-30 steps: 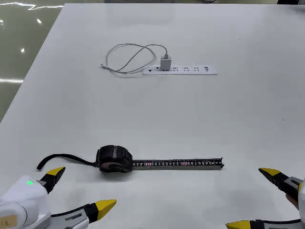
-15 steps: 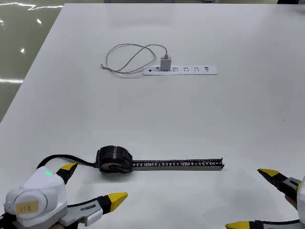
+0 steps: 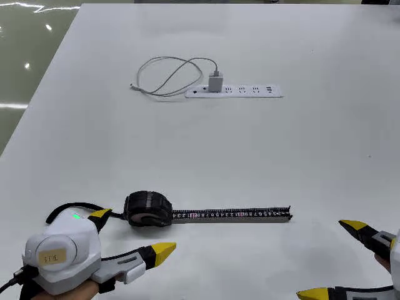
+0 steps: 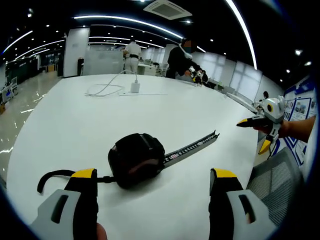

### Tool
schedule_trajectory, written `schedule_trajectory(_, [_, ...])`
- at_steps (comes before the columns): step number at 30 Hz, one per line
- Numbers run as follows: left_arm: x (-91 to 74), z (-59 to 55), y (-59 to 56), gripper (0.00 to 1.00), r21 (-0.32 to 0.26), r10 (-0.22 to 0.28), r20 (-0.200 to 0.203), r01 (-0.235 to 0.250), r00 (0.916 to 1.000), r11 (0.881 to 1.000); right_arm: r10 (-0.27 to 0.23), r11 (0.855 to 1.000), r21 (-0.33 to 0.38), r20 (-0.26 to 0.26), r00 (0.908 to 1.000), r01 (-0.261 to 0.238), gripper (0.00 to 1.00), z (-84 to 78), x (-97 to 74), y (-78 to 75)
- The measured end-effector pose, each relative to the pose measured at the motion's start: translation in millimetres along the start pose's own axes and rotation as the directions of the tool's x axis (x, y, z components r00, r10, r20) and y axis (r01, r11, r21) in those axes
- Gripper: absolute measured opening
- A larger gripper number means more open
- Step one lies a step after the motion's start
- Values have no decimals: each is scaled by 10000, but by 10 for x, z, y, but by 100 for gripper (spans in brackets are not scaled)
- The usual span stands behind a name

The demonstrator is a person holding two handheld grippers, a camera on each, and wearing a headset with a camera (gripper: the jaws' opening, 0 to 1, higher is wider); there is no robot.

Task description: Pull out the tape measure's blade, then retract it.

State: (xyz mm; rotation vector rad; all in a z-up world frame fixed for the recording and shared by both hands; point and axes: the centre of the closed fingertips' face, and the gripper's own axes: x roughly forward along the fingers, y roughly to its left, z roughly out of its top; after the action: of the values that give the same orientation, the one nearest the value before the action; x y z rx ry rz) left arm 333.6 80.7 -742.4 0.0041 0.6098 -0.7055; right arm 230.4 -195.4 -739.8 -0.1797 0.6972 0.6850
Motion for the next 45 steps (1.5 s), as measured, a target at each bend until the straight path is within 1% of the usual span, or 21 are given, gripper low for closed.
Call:
schedule_trajectory(7, [105, 3, 3, 89, -162, 70, -29, -71, 10000, 9998, 32, 10000, -16, -21, 10000, -32, 98, 4, 22, -20])
schedule_trajectory(11, [175, 0, -32, 89, -194, 10, -77, -11, 10000, 9998, 46, 10000, 14, -28, 10000, -46, 98, -3, 33, -33])
schedule_trajectory(14, [207, 18, -64, 89, -281, -114, -40, 113, 9999, 9995, 53, 10000, 17, -45, 10000, -53, 98, -4, 33, -32])
schedule_trajectory(16, [221, 36, -80, 89, -235, -104, -7, 104, 9999, 9997, 51, 10000, 32, -56, 10000, -51, 98, -8, 33, -34])
schedule_trajectory(22, [239, 47, -53, 89, -516, 46, 108, -40, 9999, 9987, 44, 10000, 42, -70, 10000, -44, 98, -20, 36, -37])
schedule_trajectory(25, [250, 58, -59, 90, -657, 206, 198, -192, 9996, 9977, 81, 9999, 69, -86, 9999, -80, 96, -25, 45, -37])
schedule_trajectory(28, [268, 53, -55, 88, -648, 440, 197, -426, 9988, 9970, 127, 9999, 100, -183, 9998, -125, 94, -30, 56, -49])
schedule_trajectory(30, [268, 62, -39, 88, -750, 645, 202, -628, 9977, 9952, 160, 9999, -5, -243, 9996, -160, 91, -32, 59, -57])
schedule_trajectory(32, [277, 71, -40, 87, -844, 713, 218, -692, 9972, 9940, 216, 9998, -30, -259, 9994, -217, 89, -27, 65, -64])
schedule_trajectory(33, [282, 63, -29, 86, -757, 869, 154, -855, 9961, 9935, 252, 9996, -81, -269, 9993, -254, 88, -22, 67, -71])
schedule_trajectory(35, [290, 73, -35, 88, -911, 872, 238, -847, 9959, 9922, 288, 9993, -212, -317, 9991, -295, 86, -14, 77, -90])
schedule_trajectory(37, [299, 62, -19, 86, -797, 1077, 179, -1059, 9940, 9912, 327, 9990, -293, -357, 9988, -338, 85, -8, 81, -101])
schedule_trajectory(39, [303, 75, -13, 86, -942, 1170, 227, -1144, 9929, 9890, 363, 9986, -379, -408, 9985, -379, 83, -5, 87, -120])
schedule_trajectory(40, [309, 78, -2, 85, -988, 1308, 221, -1280, 9912, 9868, 371, 9983, -425, -427, 9984, -389, 82, -1, 92, -132])
schedule_trajectory(42, [326, 74, -5, 84, -921, 1399, 116, -1383, 9901, 9861, 339, 9979, -542, -513, 9981, -366, 82, -4, 101, -156])
schedule_trajectory(44, [341, 71, 5, 84, -922, 1567, 66, -1554, 9876, 9835, 360, 9964, -748, -575, 9977, -402, 79, 7, 106, -173])
schedule_trajectory(45, [343, 80, 3, 85, -1058, 1604, 105, -1584, 9870, 9817, 364, 9958, -821, -587, 9976, -412, 78, 21, 112, -187])
